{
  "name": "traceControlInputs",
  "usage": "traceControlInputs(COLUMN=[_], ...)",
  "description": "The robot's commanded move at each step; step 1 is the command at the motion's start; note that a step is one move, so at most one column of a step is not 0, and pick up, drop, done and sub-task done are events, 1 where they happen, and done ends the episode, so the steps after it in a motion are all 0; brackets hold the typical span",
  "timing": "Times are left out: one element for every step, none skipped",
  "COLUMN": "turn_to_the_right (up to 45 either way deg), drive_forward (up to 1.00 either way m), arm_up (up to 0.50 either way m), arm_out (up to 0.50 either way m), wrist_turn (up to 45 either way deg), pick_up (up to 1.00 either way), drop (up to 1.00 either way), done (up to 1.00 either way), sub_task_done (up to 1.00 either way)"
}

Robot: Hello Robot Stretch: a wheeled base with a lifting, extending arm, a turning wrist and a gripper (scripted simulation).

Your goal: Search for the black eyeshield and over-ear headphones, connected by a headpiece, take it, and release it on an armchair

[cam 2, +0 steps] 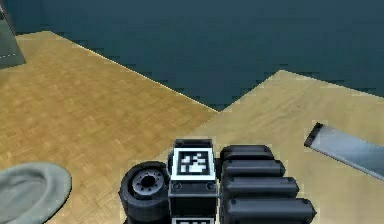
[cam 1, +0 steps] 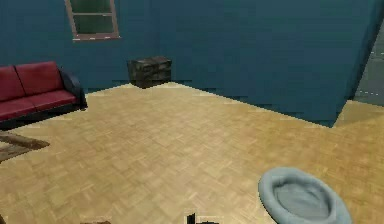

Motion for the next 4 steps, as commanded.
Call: traceControlInputs(turn_to_the_right=[-45.0,0.0,45.0,6.0], drive_forward=[0.00,0.10,0.00,0.00], arm_up=[0.00,0.00,0.00,0.00], arm_out=[0.00,0.00,0.00,0.00], wrist_turn=[0.0,0.0,0.0,0.0], pick_up=[0.00,0.00,0.00,0.00], drop=[0.00,0.00,0.00,0.00], done=[0.00,0.00,0.00,0.00], sub_task_done=[0.00,0.00,0.00,0.00])
